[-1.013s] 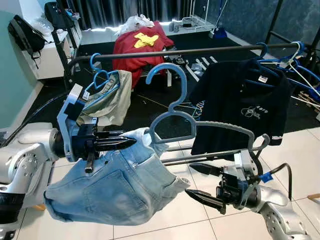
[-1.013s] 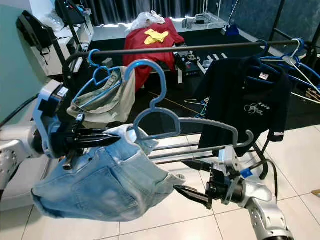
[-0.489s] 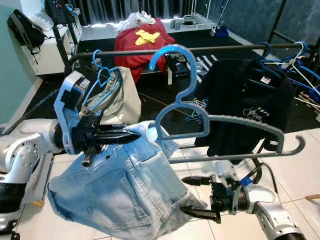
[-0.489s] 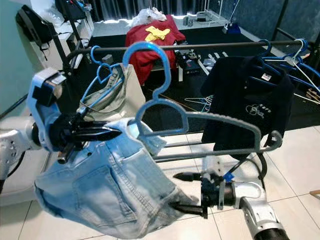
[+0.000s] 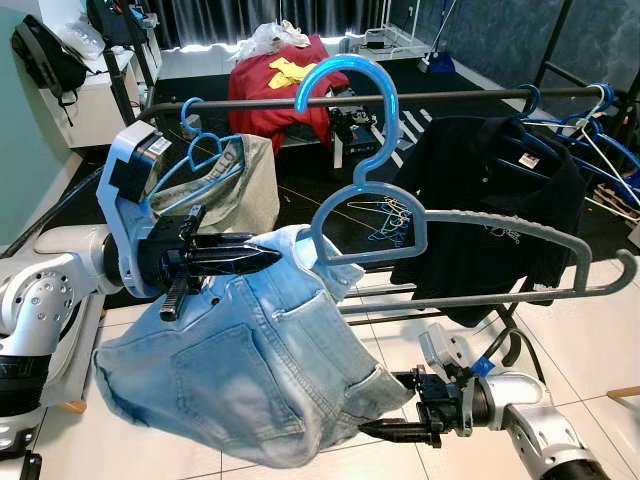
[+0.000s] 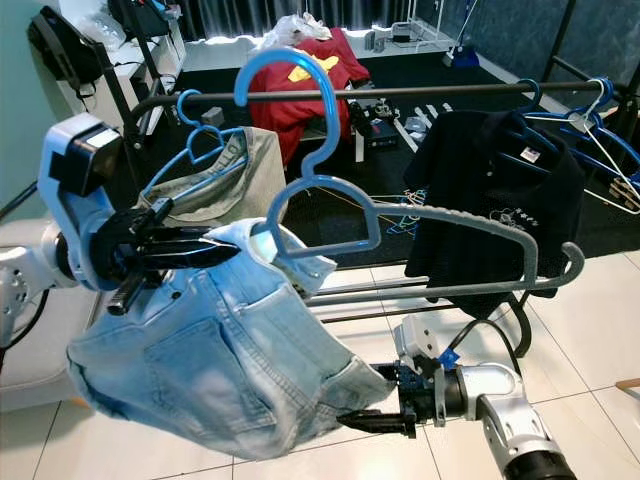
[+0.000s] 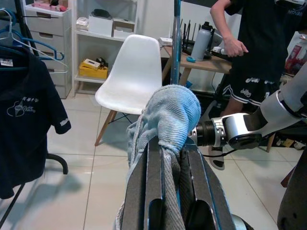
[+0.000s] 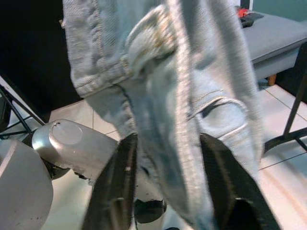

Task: Hang hanger

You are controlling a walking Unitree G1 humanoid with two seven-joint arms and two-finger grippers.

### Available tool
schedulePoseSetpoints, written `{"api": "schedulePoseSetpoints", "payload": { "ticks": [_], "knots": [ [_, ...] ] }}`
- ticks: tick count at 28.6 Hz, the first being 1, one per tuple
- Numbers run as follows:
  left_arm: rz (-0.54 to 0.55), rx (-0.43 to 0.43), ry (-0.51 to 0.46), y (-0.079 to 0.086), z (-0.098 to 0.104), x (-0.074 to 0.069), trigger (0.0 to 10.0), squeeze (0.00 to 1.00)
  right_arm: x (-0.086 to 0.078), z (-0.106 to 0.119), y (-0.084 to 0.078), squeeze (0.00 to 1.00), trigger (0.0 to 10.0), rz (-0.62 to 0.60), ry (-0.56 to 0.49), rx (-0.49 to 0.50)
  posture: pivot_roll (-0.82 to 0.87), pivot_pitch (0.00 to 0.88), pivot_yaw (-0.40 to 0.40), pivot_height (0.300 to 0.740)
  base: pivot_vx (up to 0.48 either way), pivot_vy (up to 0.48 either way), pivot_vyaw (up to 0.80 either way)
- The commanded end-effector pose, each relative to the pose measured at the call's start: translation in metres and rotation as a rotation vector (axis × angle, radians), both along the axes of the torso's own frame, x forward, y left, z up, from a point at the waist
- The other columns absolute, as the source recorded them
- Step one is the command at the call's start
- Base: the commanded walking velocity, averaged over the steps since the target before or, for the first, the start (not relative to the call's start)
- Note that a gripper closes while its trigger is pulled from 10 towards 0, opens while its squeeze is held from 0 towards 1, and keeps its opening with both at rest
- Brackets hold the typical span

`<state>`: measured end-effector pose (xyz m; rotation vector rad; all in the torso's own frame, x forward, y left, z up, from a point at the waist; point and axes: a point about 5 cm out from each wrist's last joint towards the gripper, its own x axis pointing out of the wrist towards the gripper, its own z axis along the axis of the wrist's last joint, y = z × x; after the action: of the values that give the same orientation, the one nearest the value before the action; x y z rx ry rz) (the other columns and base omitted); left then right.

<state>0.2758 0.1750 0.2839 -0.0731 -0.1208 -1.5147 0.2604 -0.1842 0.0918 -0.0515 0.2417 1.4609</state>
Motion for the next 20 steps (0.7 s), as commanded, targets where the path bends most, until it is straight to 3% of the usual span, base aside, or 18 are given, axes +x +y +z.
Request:
{"api": "schedulePoseSetpoints", "payload": {
  "ticks": [1,6,12,16,18,20],
  "knots": [
    [-0.001,-0.017,-0.023,0.003,0.007,-0.001,0.0,0.0,0.001,0.0,-0.004,0.0,0.0,-0.02,0.001,0.001,-0.04,0.079,0.015,0.74,0.0,0.0,0.0],
    [0.001,-0.014,-0.022,0.003,0.007,-0.001,0.0,0.0,0.002,0.001,-0.006,0.0,0.0,-0.037,-0.007,0.003,-0.04,0.078,0.015,0.74,0.0,0.0,0.0],
    [0.012,0.027,-0.01,0.003,0.0,0.0,0.0,0.0,0.003,0.012,-0.025,0.0,0.0,-0.151,-0.046,0.041,-0.04,0.085,0.016,0.74,0.0,0.0,0.0],
    [0.114,0.056,-0.046,0.007,-0.009,0.009,0.0,0.0,0.003,0.026,-0.035,0.0,0.0,-0.226,-0.077,0.098,-0.04,0.086,0.015,0.74,0.0,0.0,0.0],
    [0.198,0.119,-0.071,0.014,-0.022,0.016,0.0,0.0,0.0,0.039,-0.049,0.0,0.0,-0.317,-0.113,0.146,-0.05,0.088,0.026,0.74,0.0,0.0,0.0],
    [0.214,0.159,-0.071,0.018,-0.029,0.017,0.0,0.0,-0.002,0.043,-0.058,0.0,0.0,-0.358,-0.126,0.149,-0.05,0.089,0.03,0.74,0.0,0.0,0.0]
  ]
}}
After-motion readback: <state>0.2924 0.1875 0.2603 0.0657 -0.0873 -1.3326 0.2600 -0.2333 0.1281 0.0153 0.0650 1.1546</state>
